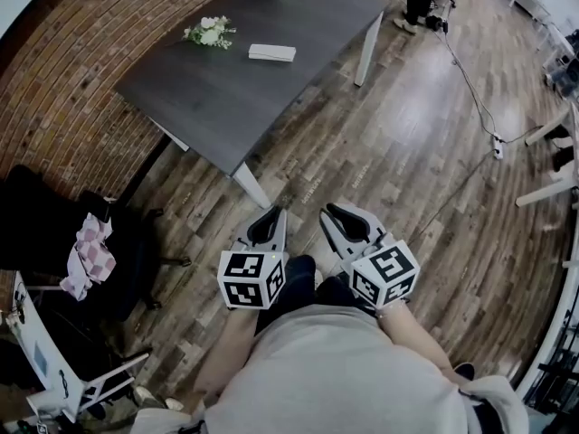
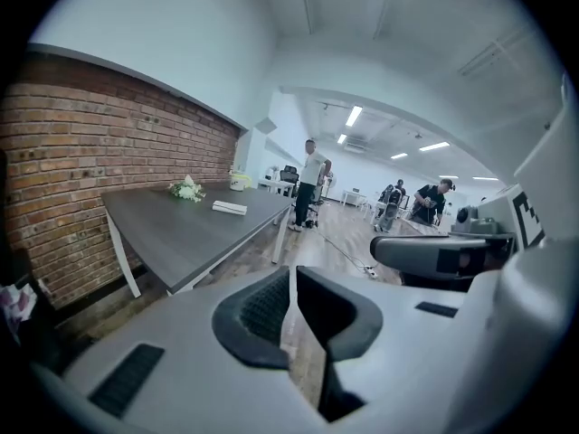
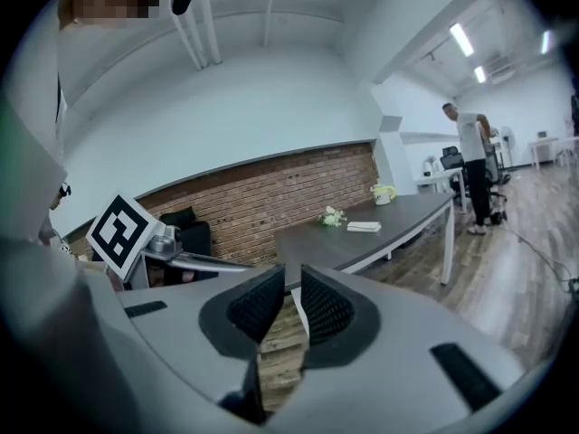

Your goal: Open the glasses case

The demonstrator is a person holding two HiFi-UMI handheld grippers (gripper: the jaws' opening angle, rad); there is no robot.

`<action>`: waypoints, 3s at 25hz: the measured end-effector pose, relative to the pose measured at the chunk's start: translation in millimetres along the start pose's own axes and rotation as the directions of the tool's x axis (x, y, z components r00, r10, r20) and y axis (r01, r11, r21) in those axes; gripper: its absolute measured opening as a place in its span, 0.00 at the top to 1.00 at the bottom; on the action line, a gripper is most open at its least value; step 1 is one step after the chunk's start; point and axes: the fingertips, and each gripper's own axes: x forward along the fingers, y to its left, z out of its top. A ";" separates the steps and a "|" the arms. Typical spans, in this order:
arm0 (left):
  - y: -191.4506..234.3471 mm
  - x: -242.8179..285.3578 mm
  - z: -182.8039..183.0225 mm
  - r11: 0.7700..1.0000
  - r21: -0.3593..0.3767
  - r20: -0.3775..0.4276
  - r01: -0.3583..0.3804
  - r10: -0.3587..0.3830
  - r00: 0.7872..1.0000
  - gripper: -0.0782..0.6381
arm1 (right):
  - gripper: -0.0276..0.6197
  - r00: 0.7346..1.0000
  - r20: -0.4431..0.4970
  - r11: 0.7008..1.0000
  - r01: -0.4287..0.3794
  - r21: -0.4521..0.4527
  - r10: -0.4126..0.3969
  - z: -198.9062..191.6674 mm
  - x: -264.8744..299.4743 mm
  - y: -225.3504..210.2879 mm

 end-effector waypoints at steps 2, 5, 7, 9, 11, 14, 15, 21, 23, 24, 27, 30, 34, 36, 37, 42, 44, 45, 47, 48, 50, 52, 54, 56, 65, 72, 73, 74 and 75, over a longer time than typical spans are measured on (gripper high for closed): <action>-0.6 3.7 -3.0 1.000 -0.013 -0.013 0.011 -0.011 1.000 0.84 | 0.88 1.000 -0.012 1.000 -0.013 0.014 0.013 -5.2 2.2 -2.8; -2.3 12.8 -9.7 0.999 -0.034 -0.035 0.027 -0.029 0.999 0.84 | 0.88 1.000 -0.024 1.000 -0.010 0.023 0.011 -7.5 7.4 -8.2; -0.2 21.6 -11.2 0.999 -0.040 -0.046 0.036 -0.038 0.998 0.84 | 0.87 1.000 -0.031 1.000 -0.001 0.030 0.002 -6.0 15.9 -14.3; 5.2 33.0 -9.1 0.998 -0.042 -0.053 0.047 -0.049 0.997 0.84 | 0.82 0.999 -0.034 0.999 0.008 0.033 -0.007 -3.4 28.0 -24.2; 14.1 46.8 -3.4 0.997 -0.048 -0.055 0.053 -0.056 0.997 0.84 | 0.81 0.999 -0.037 0.999 0.017 0.033 -0.016 -0.6 42.8 -36.9; 34.7 72.4 17.4 0.997 -0.056 -0.038 0.058 -0.060 0.997 0.84 | 0.79 0.999 -0.040 0.999 0.036 0.029 -0.035 12.3 69.5 -56.8; 42.5 82.4 27.0 0.997 -0.055 -0.031 0.060 -0.062 0.998 0.84 | 0.78 0.998 -0.039 0.999 0.042 0.026 -0.041 19.0 79.2 -63.5; 81.0 138.9 78.1 0.994 -0.042 -0.008 0.100 -0.101 0.995 0.84 | 0.77 0.996 -0.025 0.997 0.082 0.014 -0.082 54.5 137.2 -99.0; 90.3 154.6 90.4 0.992 -0.033 -0.008 0.121 -0.122 0.993 0.84 | 0.77 0.995 -0.018 0.995 0.097 0.010 -0.097 64.6 155.0 -109.7; 95.3 161.8 95.8 0.991 -0.031 -0.007 0.130 -0.131 0.991 0.84 | 0.77 0.994 -0.018 0.994 0.105 0.006 -0.105 69.7 163.0 -114.4; 109.7 182.6 108.9 0.988 -0.034 -0.008 0.149 -0.150 0.989 0.84 | 0.77 0.992 -0.020 0.992 0.128 -0.002 -0.128 83.2 182.5 -129.5; 120.3 197.9 119.0 0.986 -0.034 -0.008 0.166 -0.166 0.986 0.84 | 0.78 0.990 -0.010 0.990 0.144 0.006 -0.144 90.8 197.9 -142.8; 128.8 211.6 120.8 0.982 -0.046 -0.024 0.183 -0.184 0.983 0.84 | 0.78 0.989 -0.027 0.990 0.143 0.007 -0.142 94.7 213.0 -144.3; 131.5 217.2 118.1 0.981 -0.056 -0.039 0.188 -0.190 0.981 0.84 | 0.78 0.989 -0.047 0.990 0.138 0.011 -0.137 93.3 218.8 -144.2; 132.7 219.9 116.4 0.980 -0.061 -0.047 0.191 -0.194 0.980 0.84 | 0.78 0.989 -0.056 0.991 0.135 0.014 -0.134 91.4 221.5 -145.1; 142.3 236.1 114.6 0.978 -0.085 -0.071 0.189 -0.195 0.978 0.84 | 0.78 0.988 -0.089 0.991 0.129 0.021 -0.127 86.2 234.8 -157.4; 148.1 241.5 115.5 0.980 -0.099 -0.073 0.176 -0.183 0.980 0.84 | 0.78 0.987 -0.106 0.991 0.128 0.028 -0.125 86.2 241.0 -164.8; 152.0 244.4 116.2 0.980 -0.107 -0.074 0.166 -0.174 0.982 0.84 | 0.78 0.986 -0.114 0.992 0.126 0.031 -0.122 86.8 245.5 -169.1; 161.1 251.5 119.7 0.982 -0.122 -0.072 0.143 -0.153 0.986 0.84 | 0.78 0.986 -0.123 0.993 0.116 0.031 -0.111 90.6 256.4 -178.7; 165.7 255.7 122.4 0.983 -0.128 -0.069 0.132 -0.141 0.988 0.84 | 0.78 0.987 -0.123 0.994 0.109 0.028 -0.105 94.0 262.3 -183.6; 173.7 265.9 128.1 0.984 -0.139 -0.064 0.111 -0.120 0.991 0.84 | 0.79 0.989 -0.121 0.996 0.092 0.018 -0.090 102.1 274.2 -193.8; 178.7 279.5 133.0 0.985 -0.145 -0.064 0.093 -0.104 0.993 0.84 | 0.79 0.990 -0.124 0.997 0.073 0.010 -0.071 109.0 285.7 -205.6; 181.7 295.9 139.4 0.986 -0.146 -0.066 0.080 -0.091 0.994 0.84 | 0.79 0.990 -0.134 0.999 0.049 -0.001 -0.049 114.9 297.1 -219.0; 182.9 313.2 149.6 0.987 -0.143 -0.062 0.069 -0.079 0.995 0.84 | 0.79 0.989 -0.144 1.000 0.021 -0.010 -0.023 121.3 308.9 -233.6; 200.7 373.0 193.8 0.988 -0.149 -0.020 -0.039 0.036 0.999 0.84 | 0.79 0.983 -0.156 0.993 -0.106 -0.053 0.097 156.7 357.6 -290.8; 209.1 402.0 197.5 0.977 -0.183 -0.030 -0.107 0.103 0.994 0.84 | 0.79 0.971 -0.181 0.985 -0.165 -0.051 0.153 161.9 377.9 -321.3; 208.9 404.0 196.0 0.976 -0.187 -0.035 -0.114 0.109 0.993 0.84 | 0.79 0.969 -0.188 0.984 -0.171 -0.050 0.159 160.1 379.1 -323.7; 208.7 405.8 194.1 0.974 -0.191 -0.040 -0.120 0.115 0.993 0.84 | 0.79 0.967 -0.197 0.983 -0.176 -0.048 0.163 157.5 380.3 -326.0; 208.6 407.5 192.2 0.973 -0.194 -0.047 -0.125 0.118 0.992 0.84 | 0.79 0.964 -0.207 0.983 -0.179 -0.046 0.166 154.2 381.5 -328.5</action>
